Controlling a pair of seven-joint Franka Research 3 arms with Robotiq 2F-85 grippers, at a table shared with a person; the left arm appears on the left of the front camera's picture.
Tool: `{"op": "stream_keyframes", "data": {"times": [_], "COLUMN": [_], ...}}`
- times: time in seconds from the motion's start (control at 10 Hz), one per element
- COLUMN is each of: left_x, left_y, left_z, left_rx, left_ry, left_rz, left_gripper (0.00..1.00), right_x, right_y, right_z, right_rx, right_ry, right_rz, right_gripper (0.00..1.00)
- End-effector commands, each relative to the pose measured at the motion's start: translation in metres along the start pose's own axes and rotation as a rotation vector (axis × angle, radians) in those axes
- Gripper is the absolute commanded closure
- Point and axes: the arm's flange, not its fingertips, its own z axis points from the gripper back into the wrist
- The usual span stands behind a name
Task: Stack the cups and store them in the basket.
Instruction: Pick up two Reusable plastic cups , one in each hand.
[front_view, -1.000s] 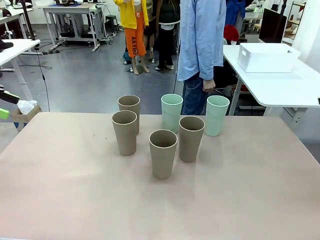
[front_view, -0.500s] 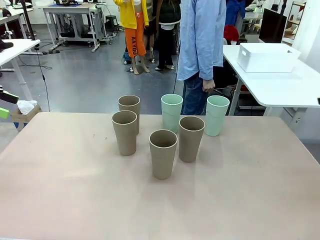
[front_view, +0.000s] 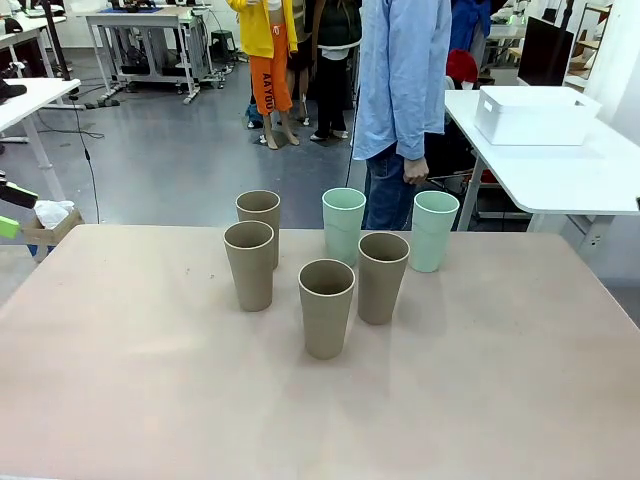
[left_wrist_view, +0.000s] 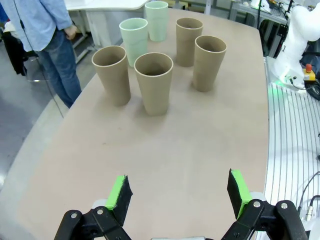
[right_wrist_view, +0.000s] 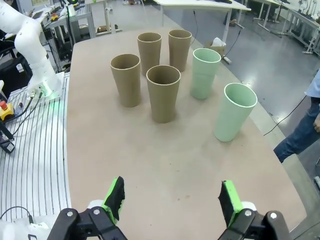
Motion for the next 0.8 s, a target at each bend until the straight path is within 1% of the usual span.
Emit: {"op": "stream_keyframes", "data": {"times": [0.0,0.7], "left_x": [-0.0002,-0.0002], "left_y": [-0.0006,-0.0006], "left_z": [0.0015,0.0015], "left_rx": [-0.006,-0.006], "left_ry": [-0.011,-0.011], "left_rz": [-0.015,-0.015], "left_gripper": [0.0,0.0], "right_x": [0.0004,0.0004], "right_y": [-0.0029,-0.0029], "right_z": [0.0002,0.0002], "right_rx": [-0.002,-0.002], "right_ry": [-0.028,-0.028], "right_rz": [0.026,0.026], "right_gripper": [0.0,0.0]}}
